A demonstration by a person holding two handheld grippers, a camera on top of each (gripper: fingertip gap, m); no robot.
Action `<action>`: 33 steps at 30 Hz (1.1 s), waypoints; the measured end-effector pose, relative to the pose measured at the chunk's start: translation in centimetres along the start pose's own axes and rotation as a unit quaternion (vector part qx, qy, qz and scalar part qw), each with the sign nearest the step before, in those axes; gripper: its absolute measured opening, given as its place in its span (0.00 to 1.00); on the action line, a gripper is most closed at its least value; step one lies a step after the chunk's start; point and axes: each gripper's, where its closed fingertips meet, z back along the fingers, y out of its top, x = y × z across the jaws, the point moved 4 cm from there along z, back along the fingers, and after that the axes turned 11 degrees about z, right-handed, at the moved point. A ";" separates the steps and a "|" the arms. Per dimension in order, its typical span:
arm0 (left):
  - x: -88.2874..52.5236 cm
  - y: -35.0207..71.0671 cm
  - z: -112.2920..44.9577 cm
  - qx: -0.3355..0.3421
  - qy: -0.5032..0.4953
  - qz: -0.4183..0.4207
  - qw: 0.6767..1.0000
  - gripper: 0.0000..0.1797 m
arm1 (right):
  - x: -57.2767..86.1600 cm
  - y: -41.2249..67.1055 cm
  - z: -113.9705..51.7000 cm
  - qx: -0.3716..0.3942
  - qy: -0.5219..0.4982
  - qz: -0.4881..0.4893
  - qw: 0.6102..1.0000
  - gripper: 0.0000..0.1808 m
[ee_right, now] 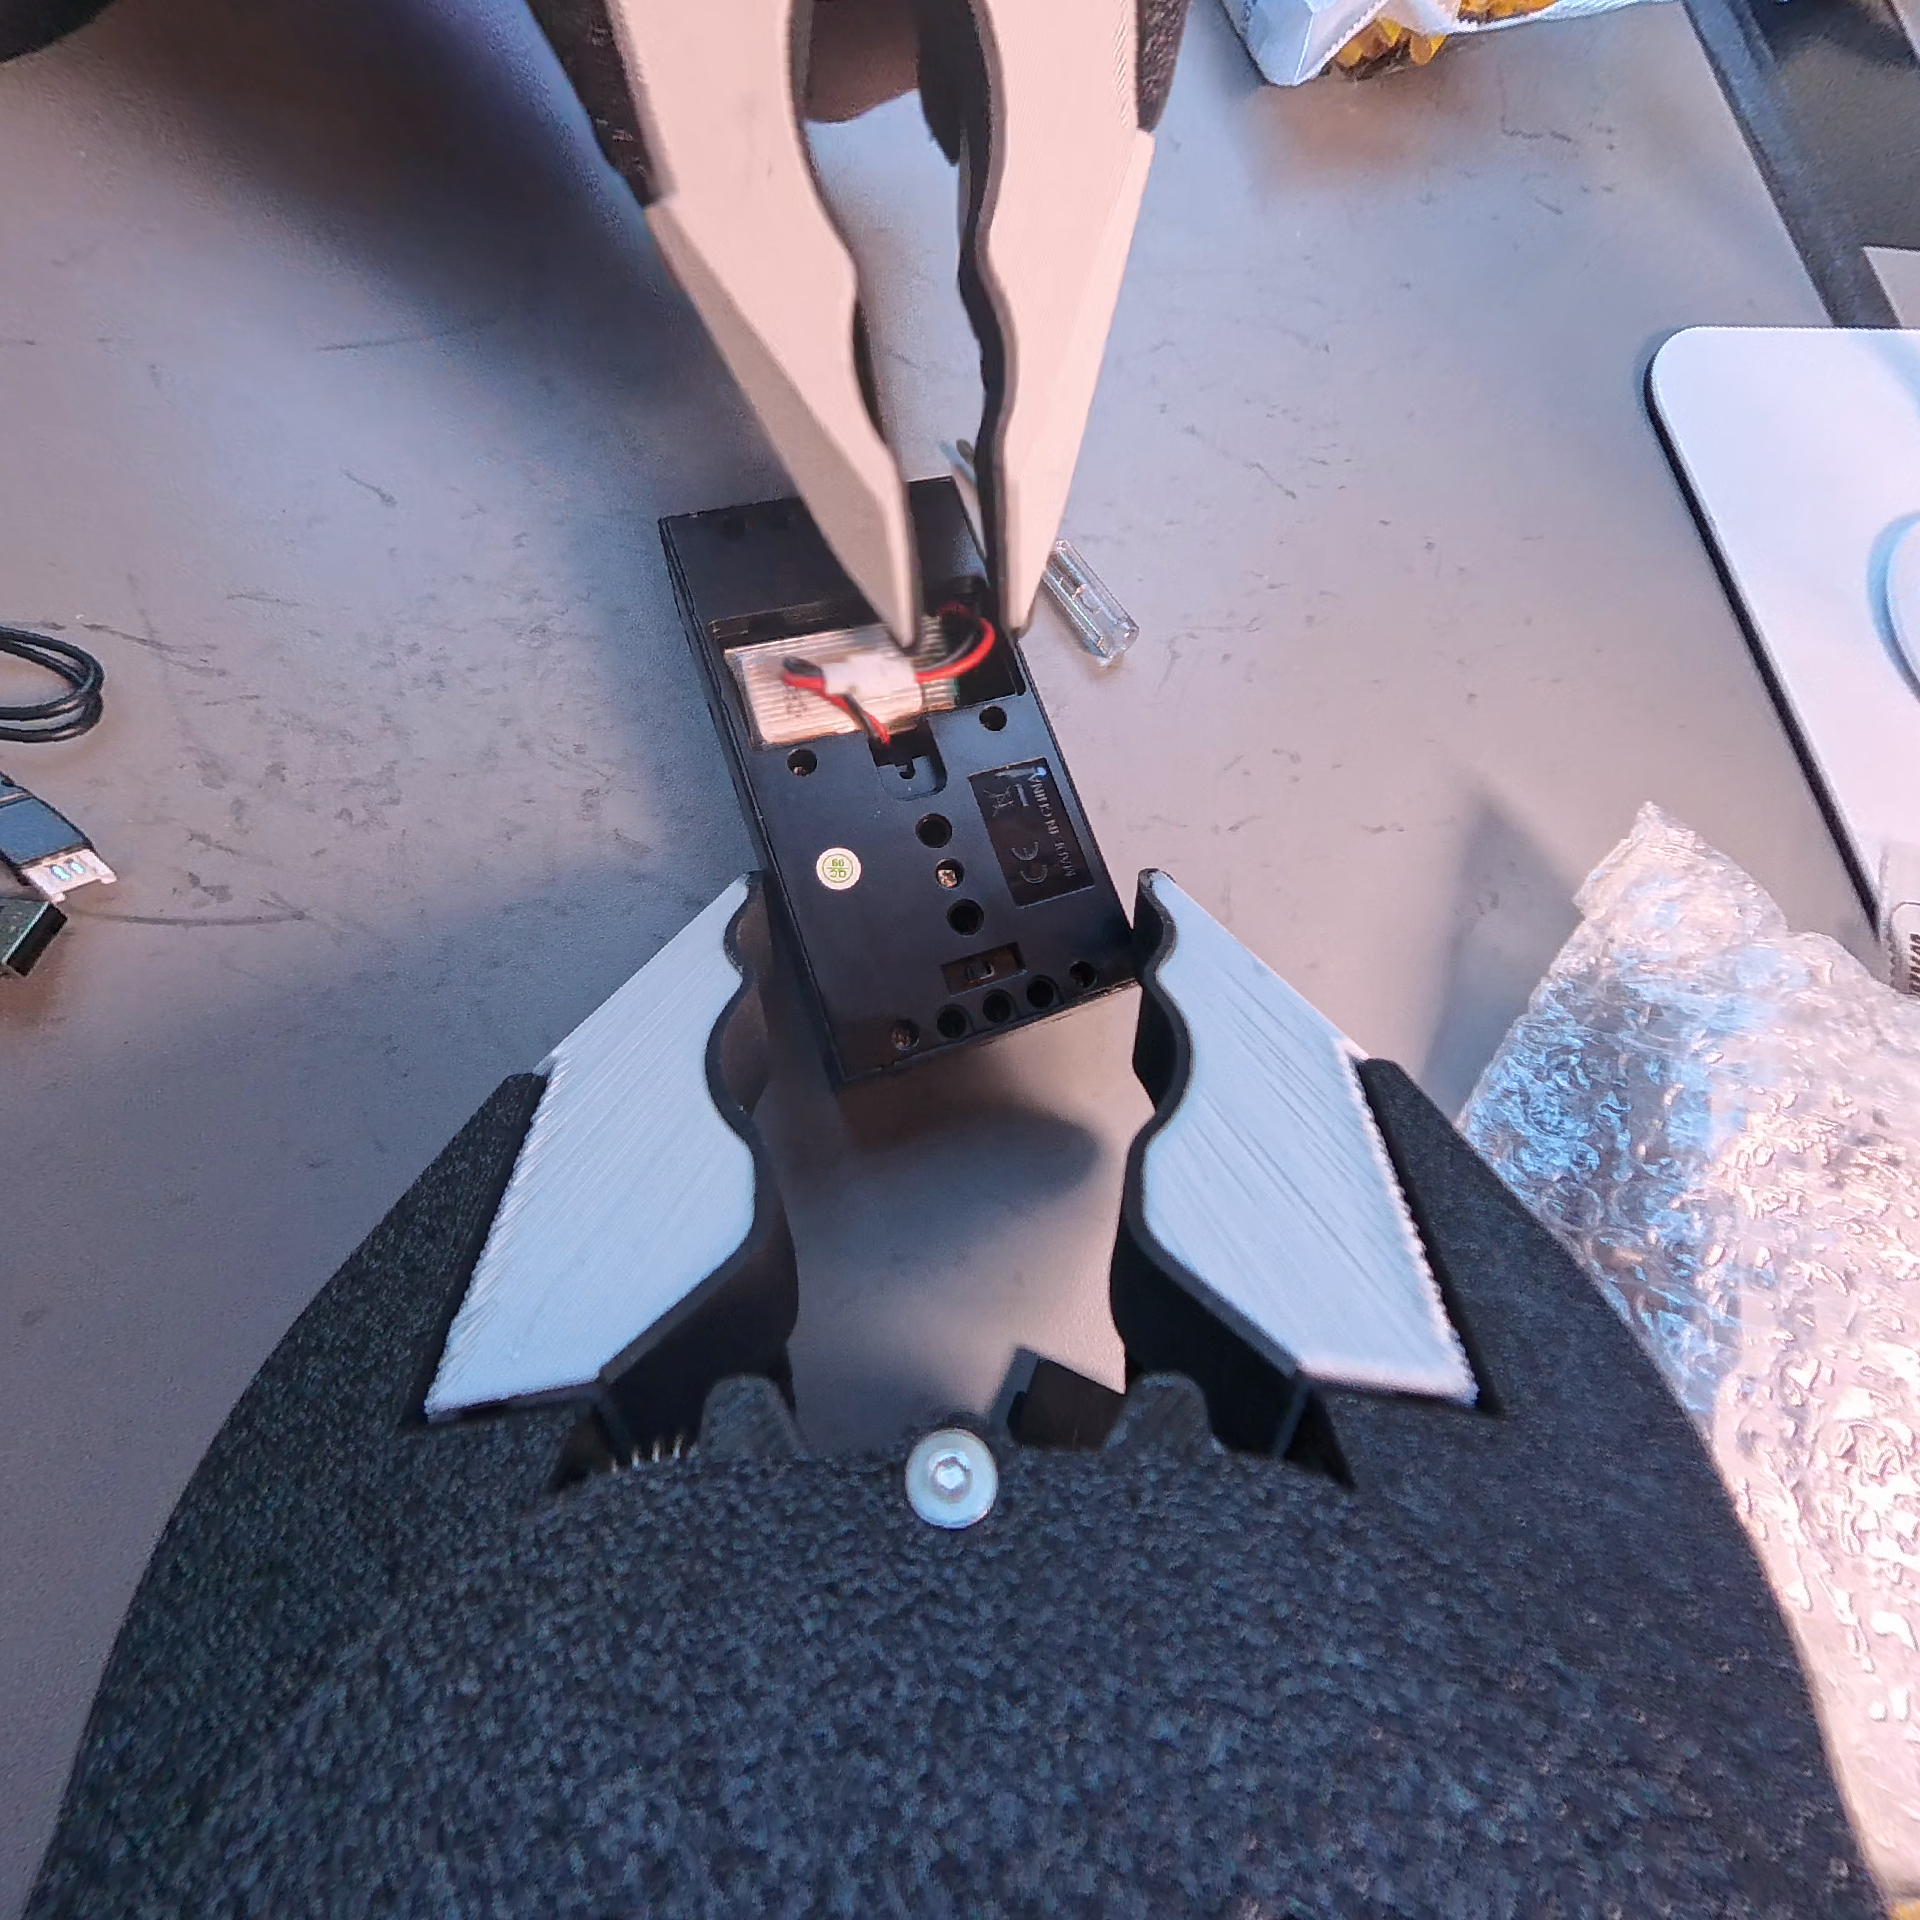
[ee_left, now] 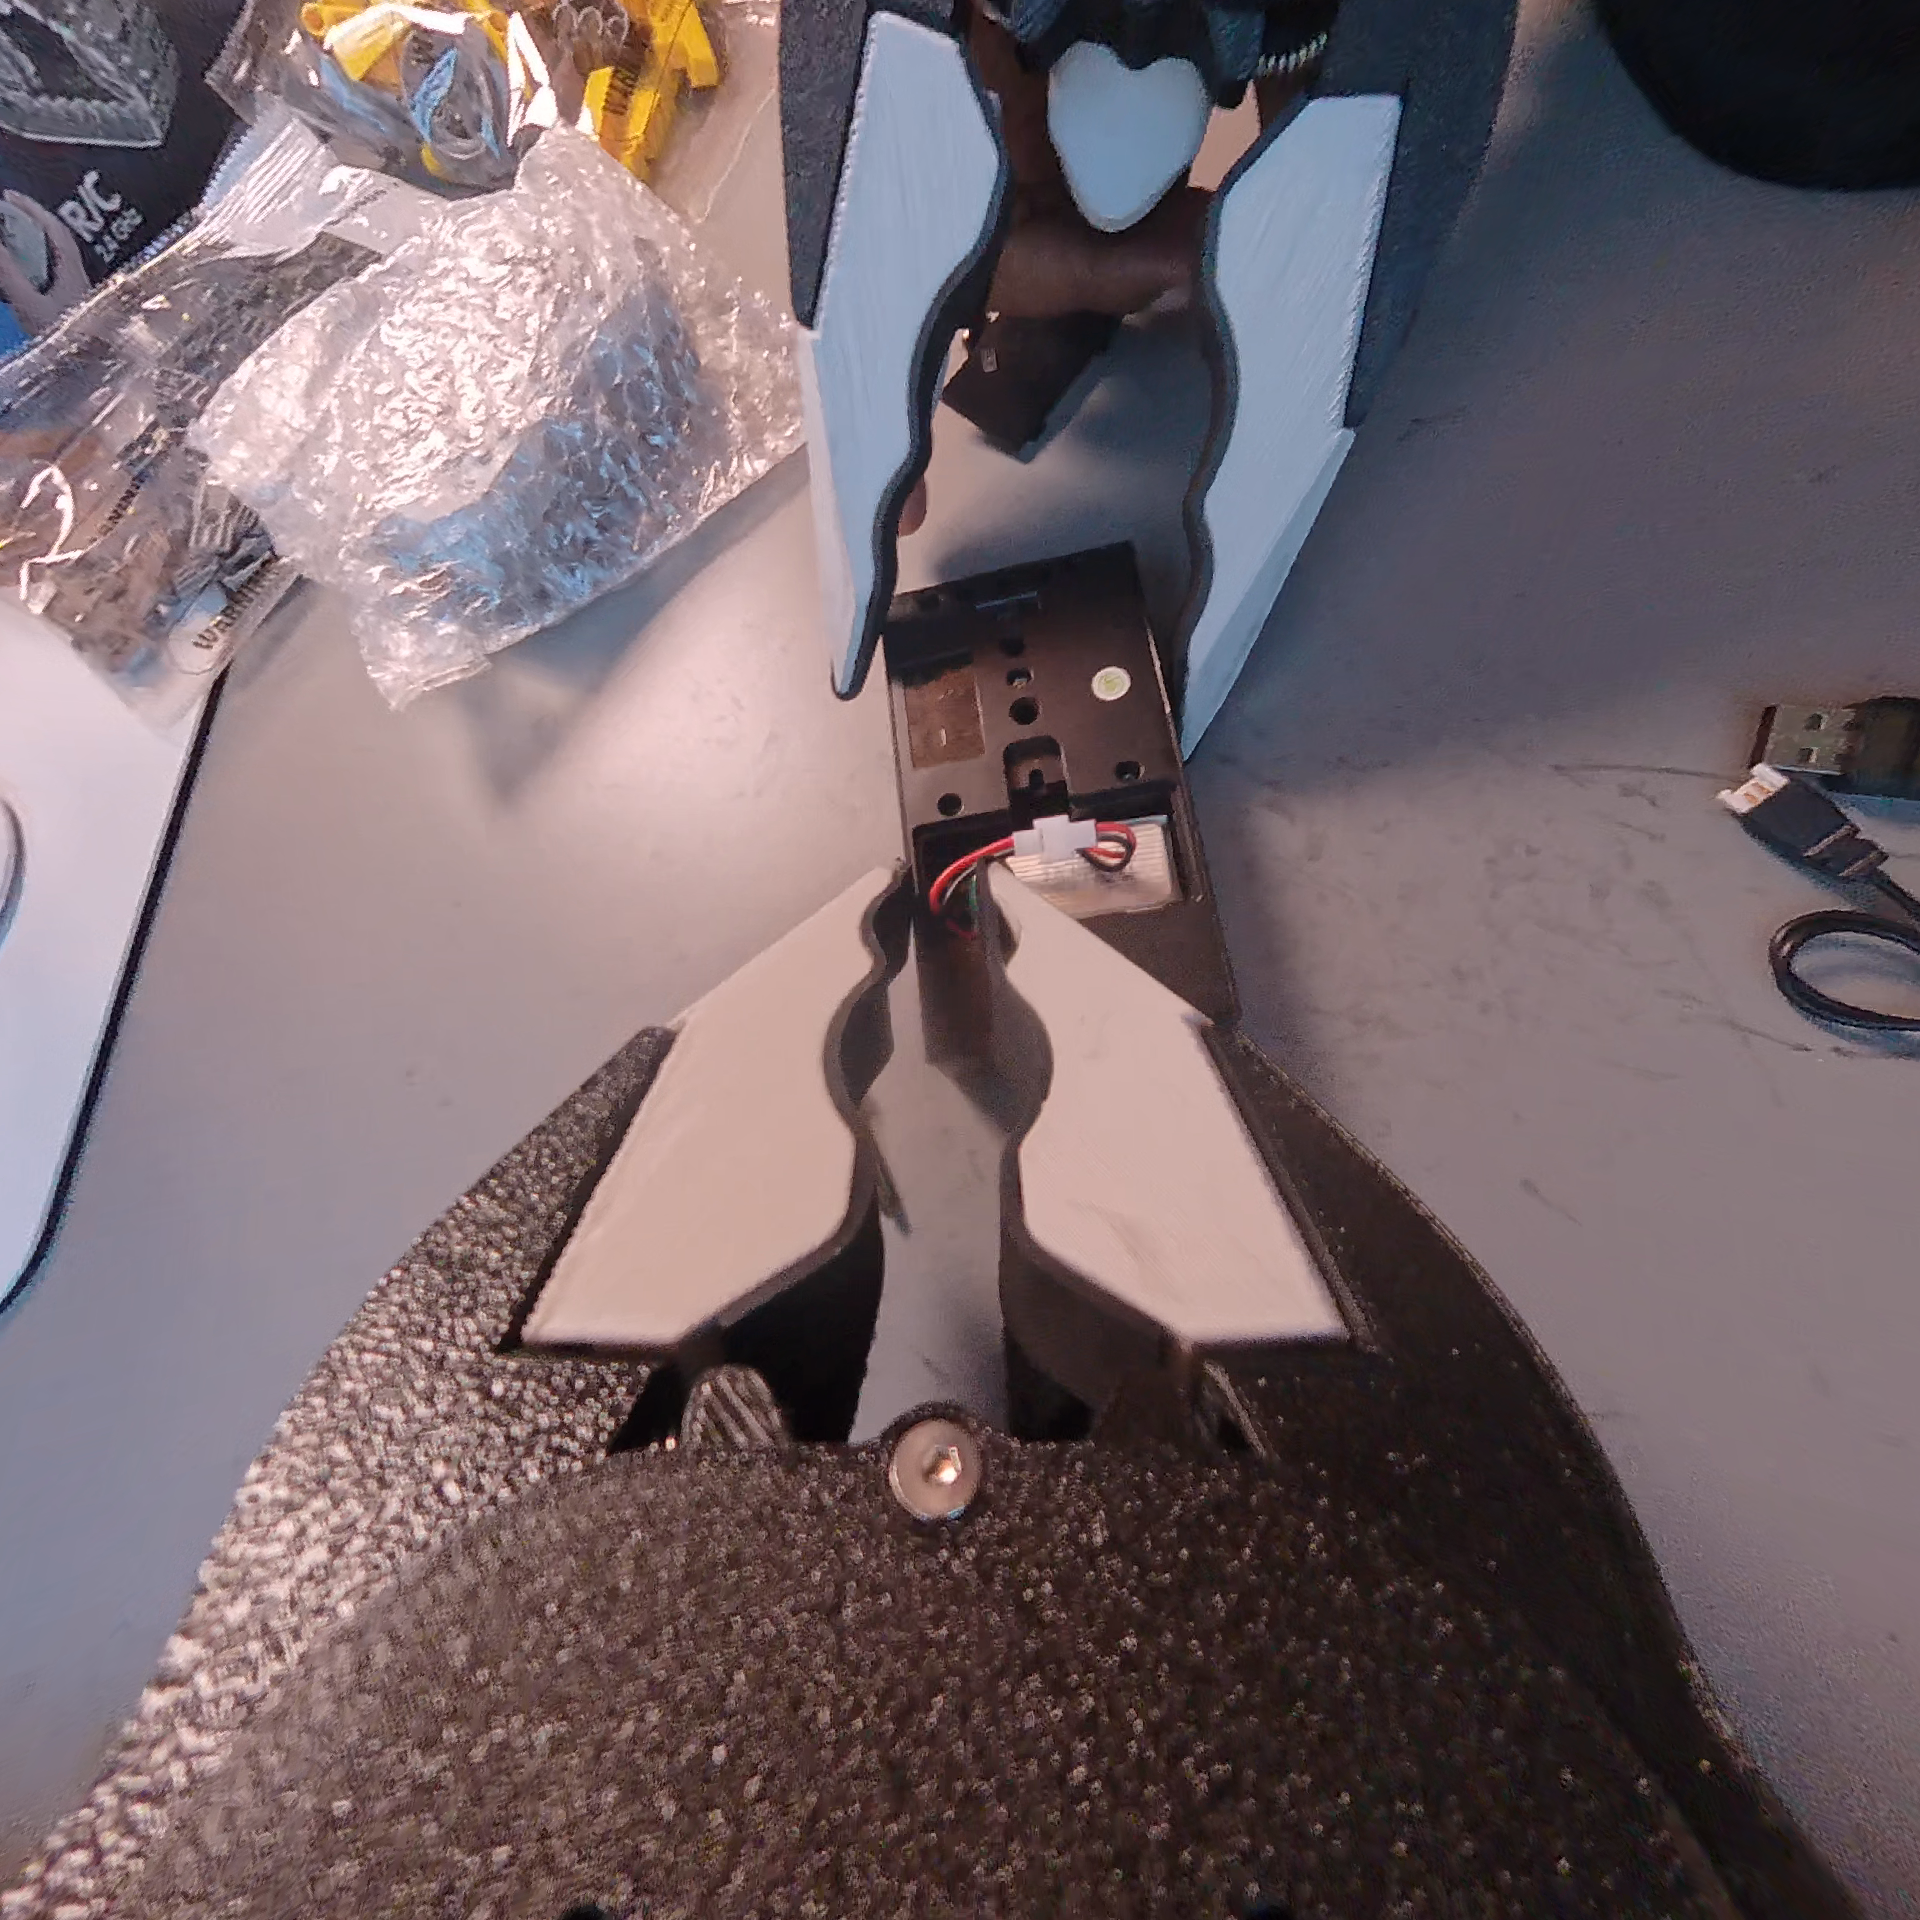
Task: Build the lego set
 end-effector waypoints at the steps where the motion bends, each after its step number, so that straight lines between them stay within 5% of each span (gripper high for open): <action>1: -0.3 -0.2 0.1 -0.005 0.009 0.000 1.000 0.06 | 0.0 0.0 0.0 0.000 0.000 0.000 1.000 0.37; 12: 0.3 -0.2 0.5 -0.010 -0.013 -0.023 1.000 0.11 | 0.0 0.0 0.0 0.001 0.000 0.000 1.000 0.37; 27: 1.4 0.5 -0.5 -0.105 -0.107 -0.180 0.972 0.08 | -0.1 0.1 0.0 0.005 0.002 0.010 1.000 0.37; 33: 0.6 1.1 -0.5 -0.081 -0.102 -0.124 0.984 0.06 | -0.1 0.0 0.0 0.010 0.003 0.013 1.000 0.37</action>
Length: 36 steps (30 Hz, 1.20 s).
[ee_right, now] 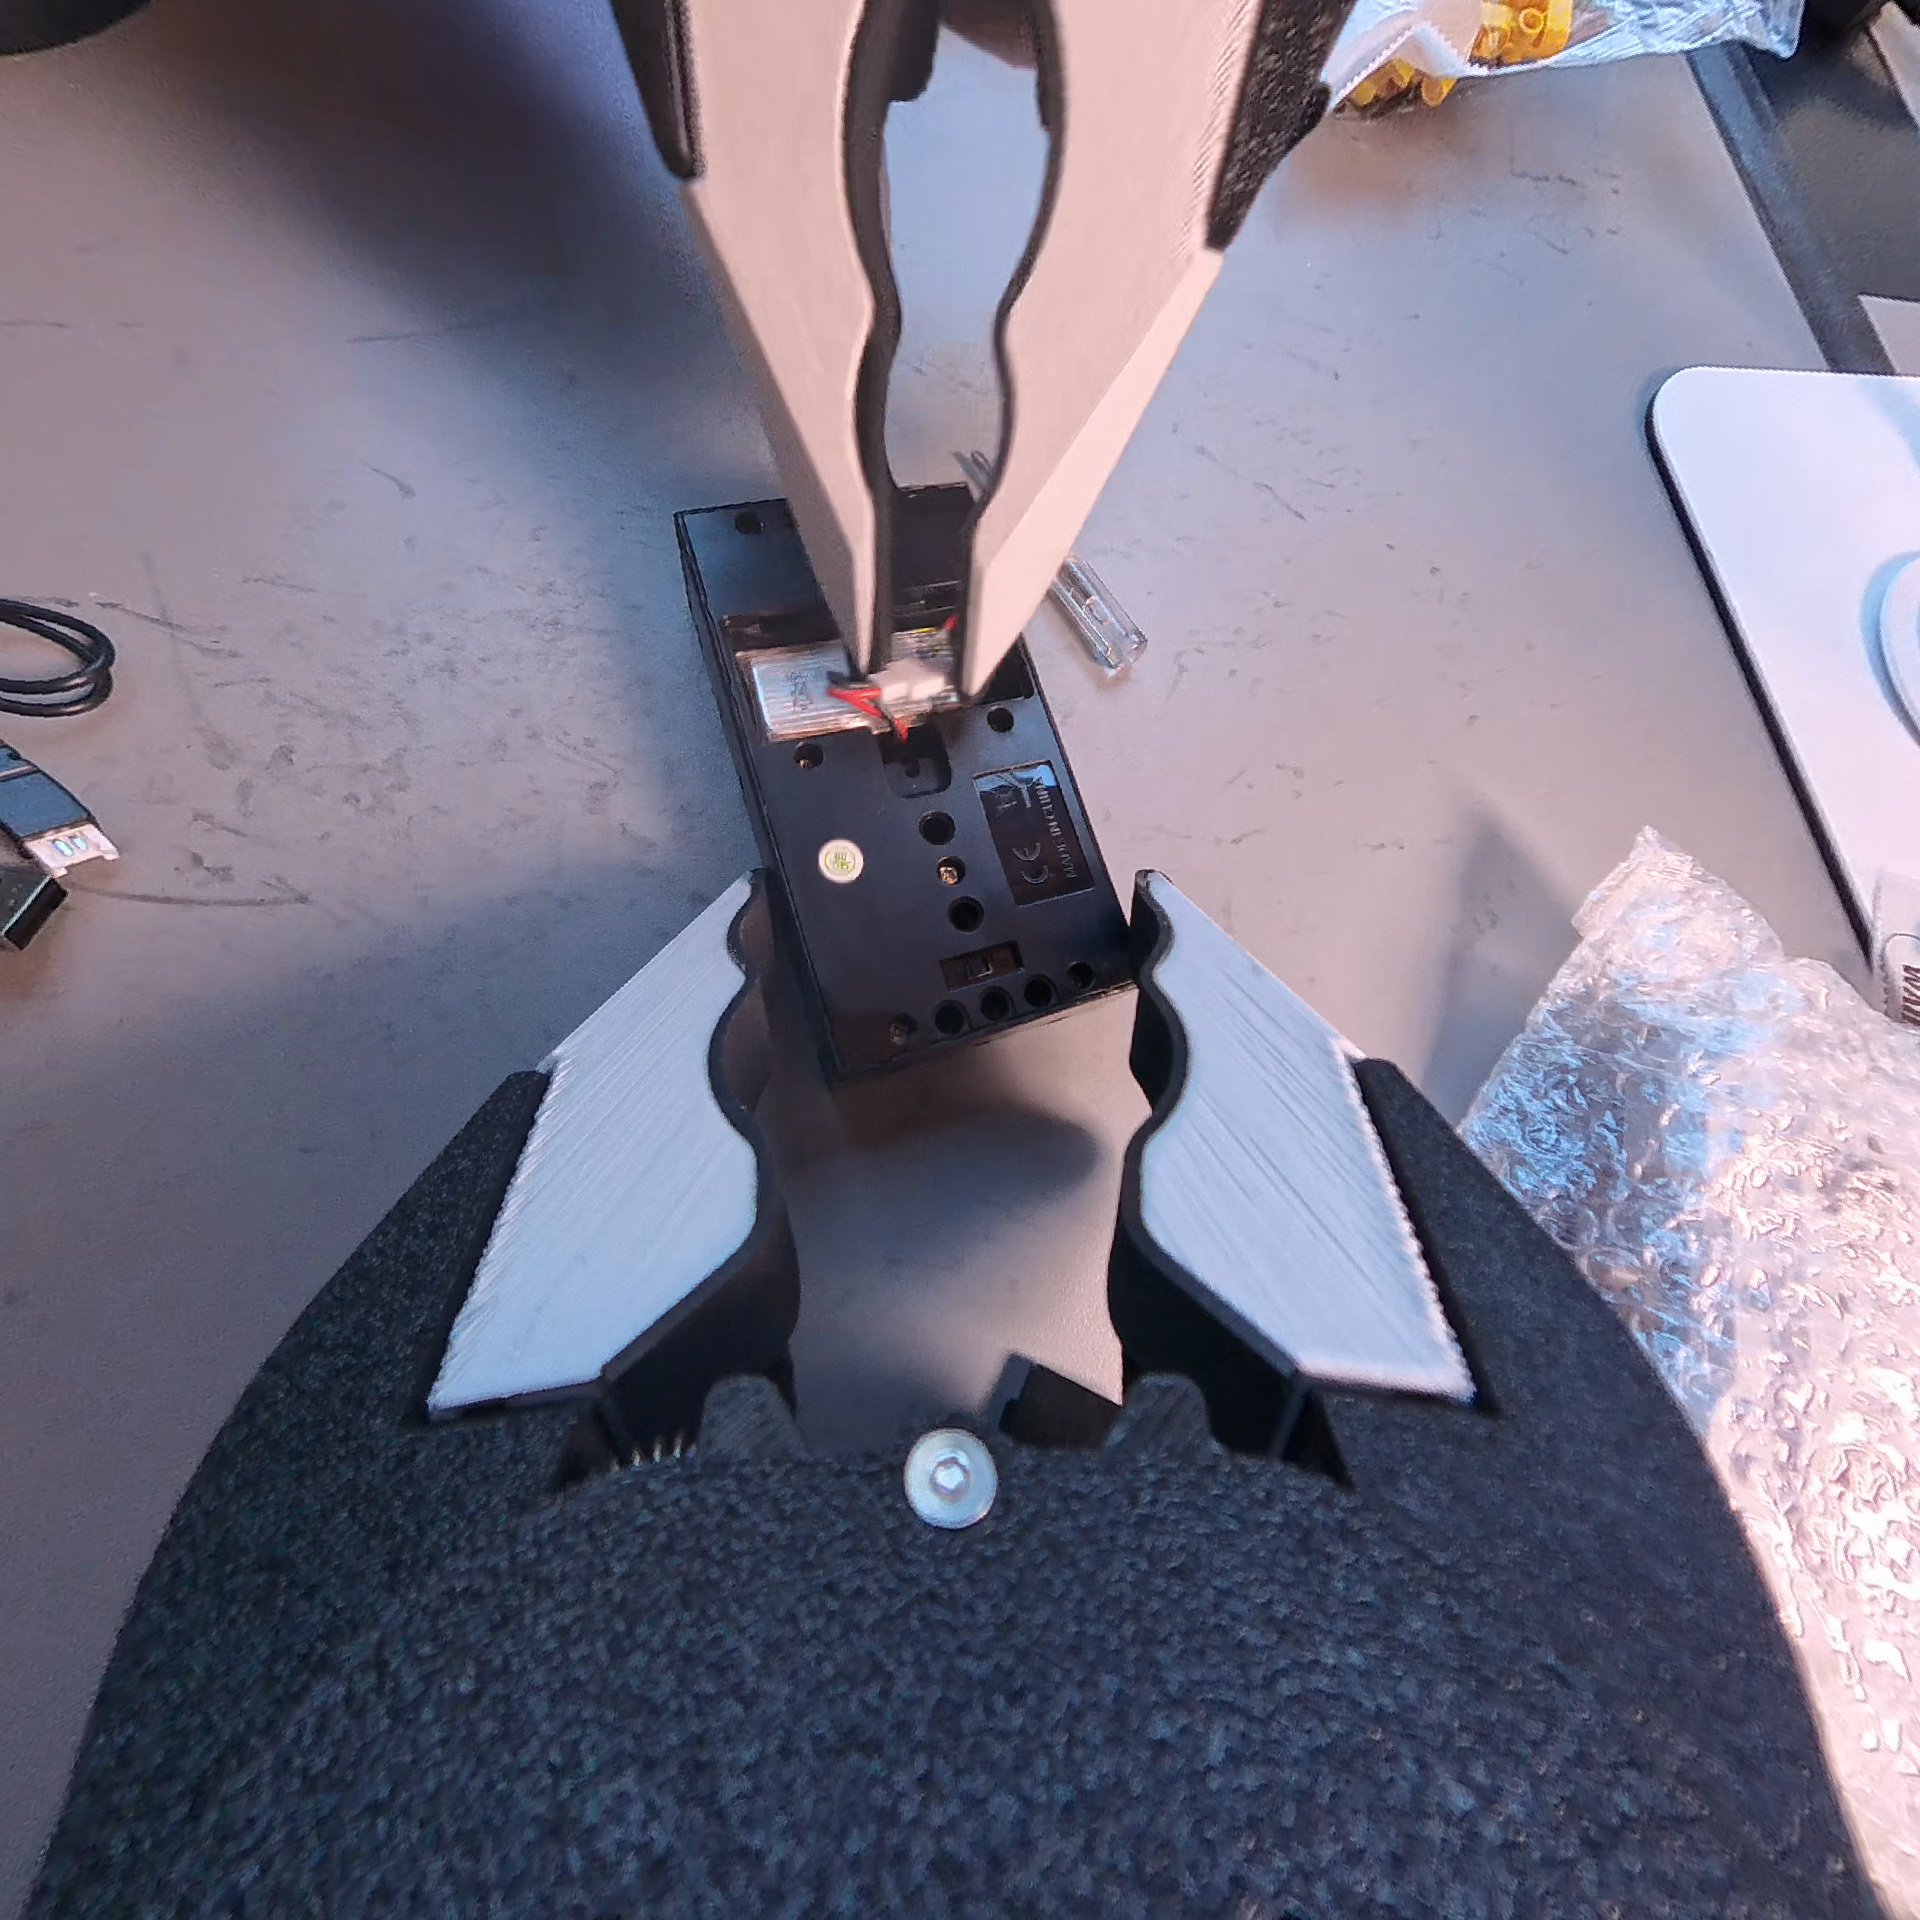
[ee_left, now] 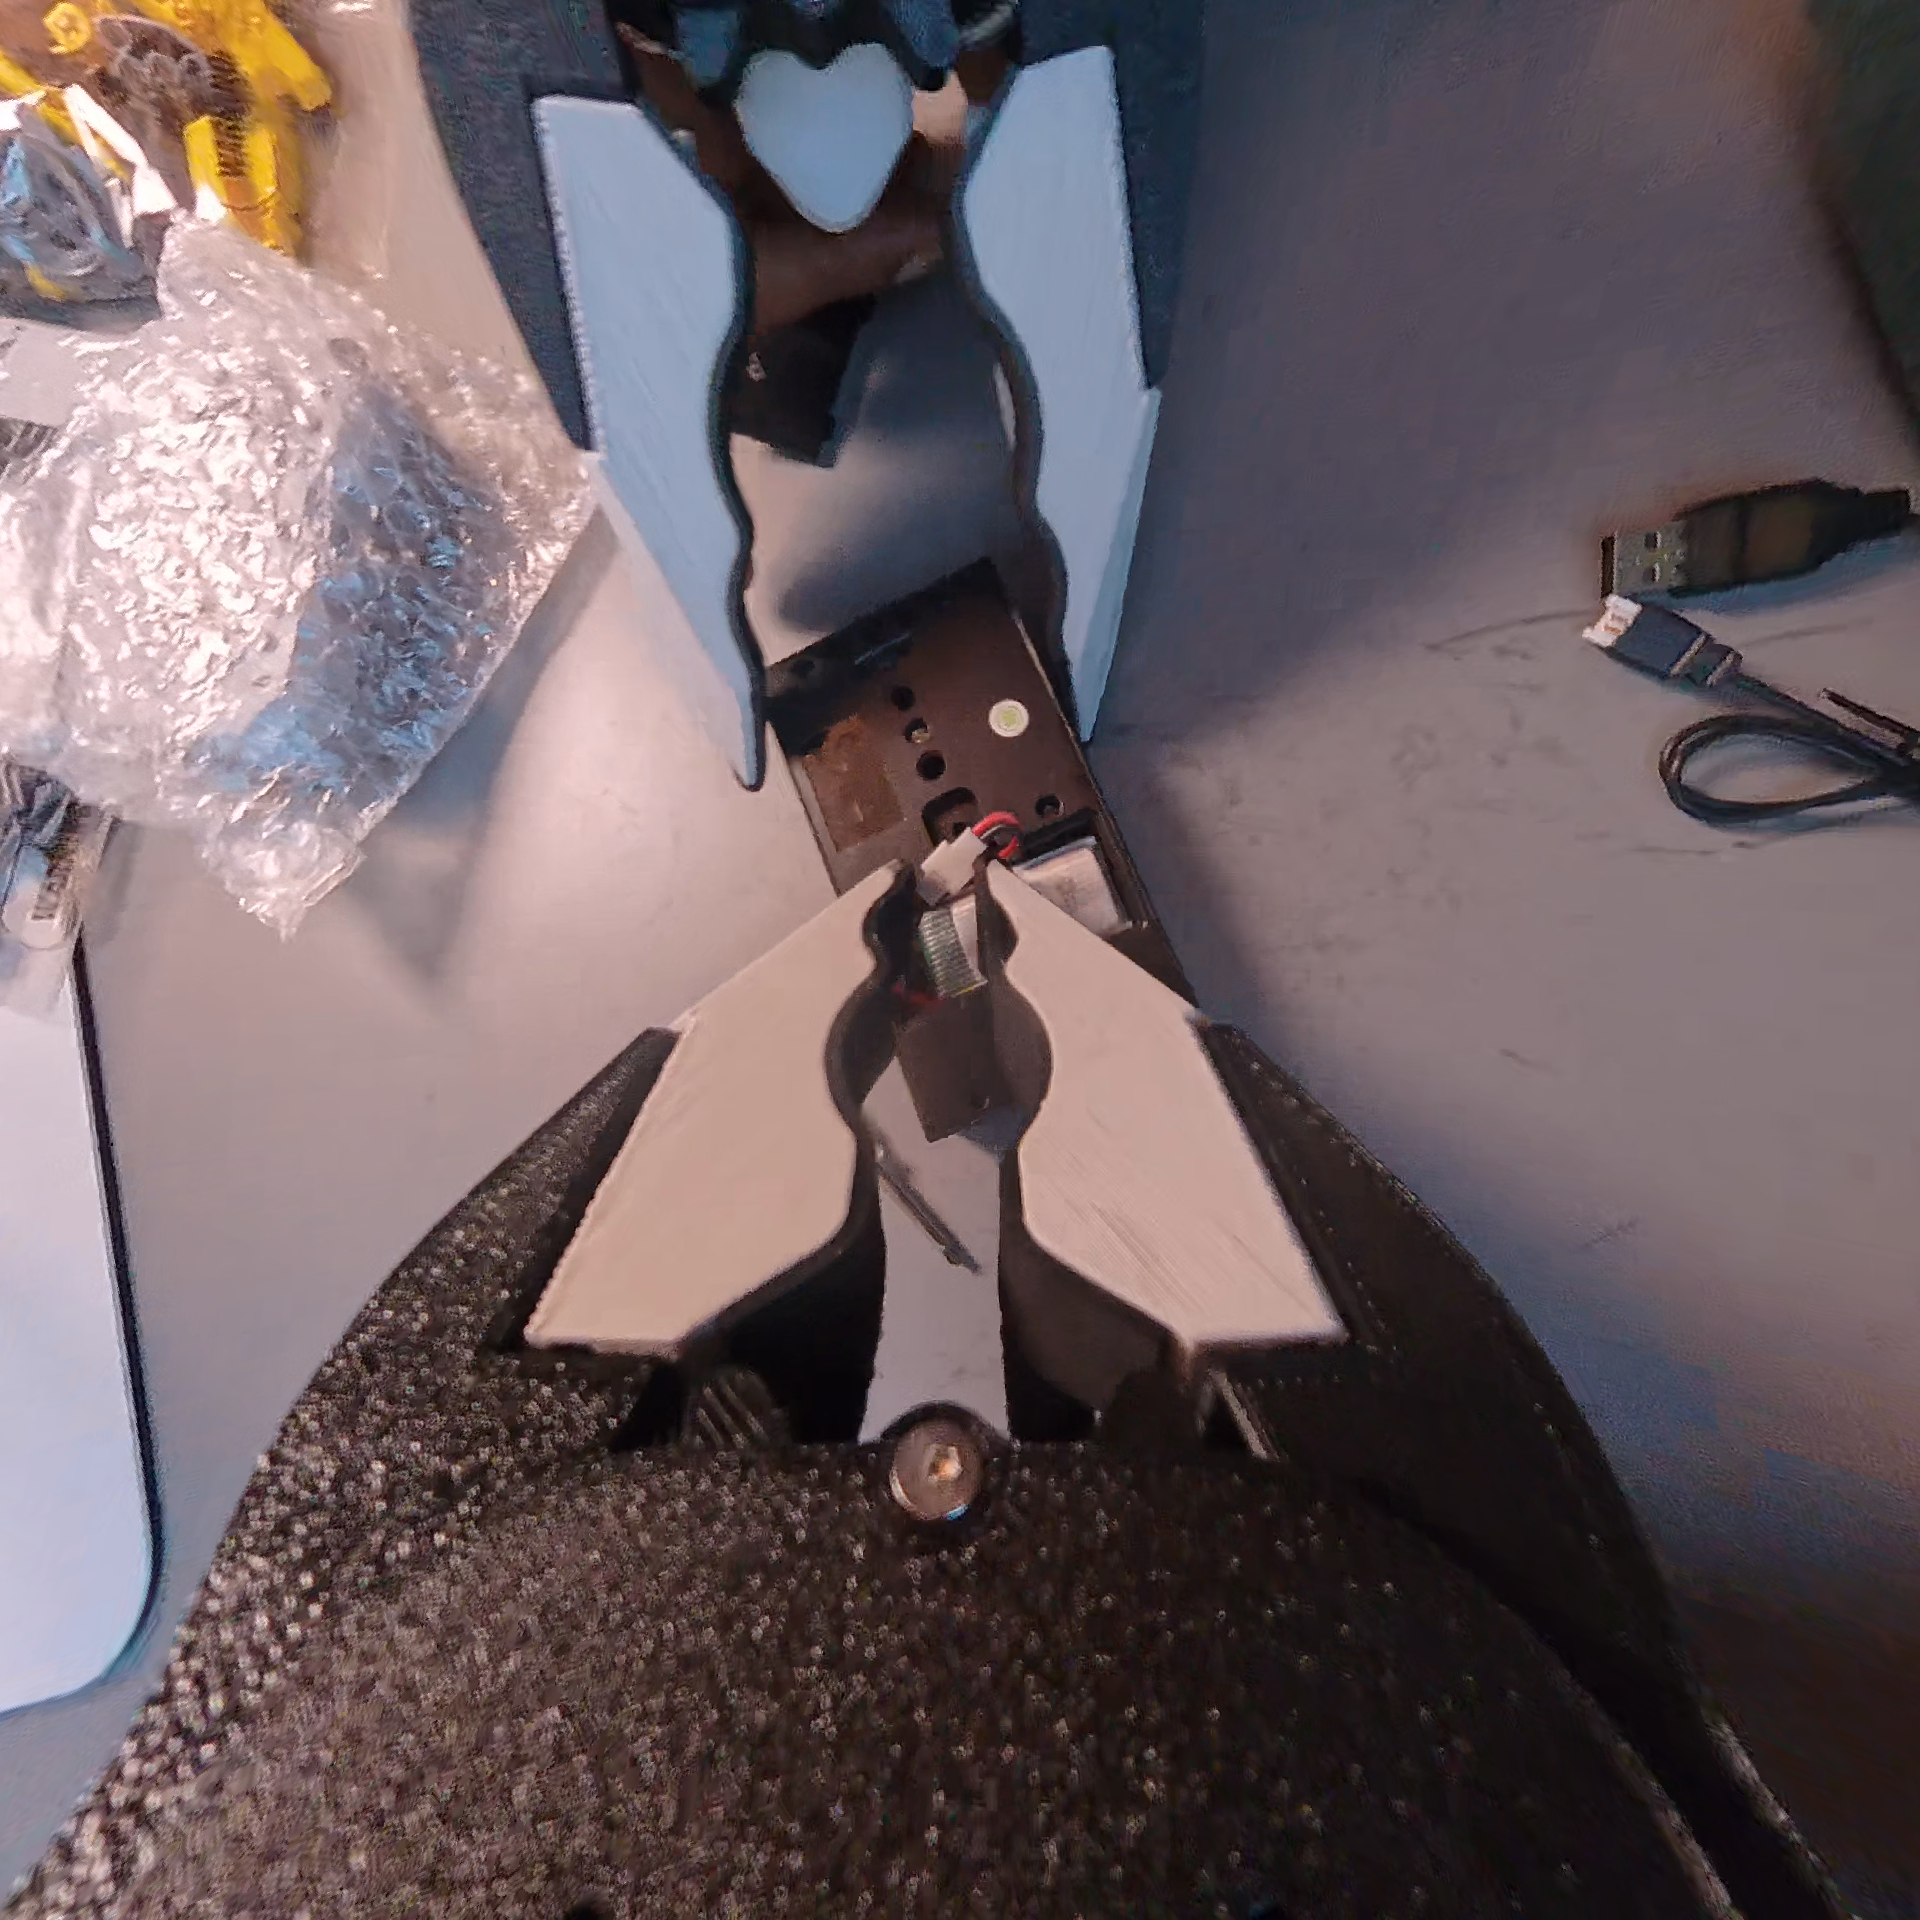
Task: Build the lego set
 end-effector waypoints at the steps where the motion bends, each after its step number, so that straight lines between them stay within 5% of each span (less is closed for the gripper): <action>1: -0.3 -0.2 0.1 0.006 0.012 0.019 1.000 0.06 | -0.1 0.0 0.0 0.001 0.002 0.004 1.000 0.35; 15: -1.2 -0.8 0.0 0.032 0.059 0.221 0.973 0.06 | -0.2 0.1 0.1 0.003 0.006 0.015 1.000 0.34; 23: -1.2 -2.3 0.6 0.005 0.100 0.203 0.974 0.00 | -0.4 0.1 0.1 0.007 0.009 0.015 1.000 0.34; 33: -0.8 -0.7 2.1 0.102 0.080 0.242 0.962 0.07 | -0.4 0.1 0.1 0.007 0.008 0.016 1.000 0.34; 36: -0.4 -1.0 1.2 0.075 0.076 0.235 0.966 0.05 | -0.4 0.1 0.1 0.007 0.007 0.016 1.000 0.34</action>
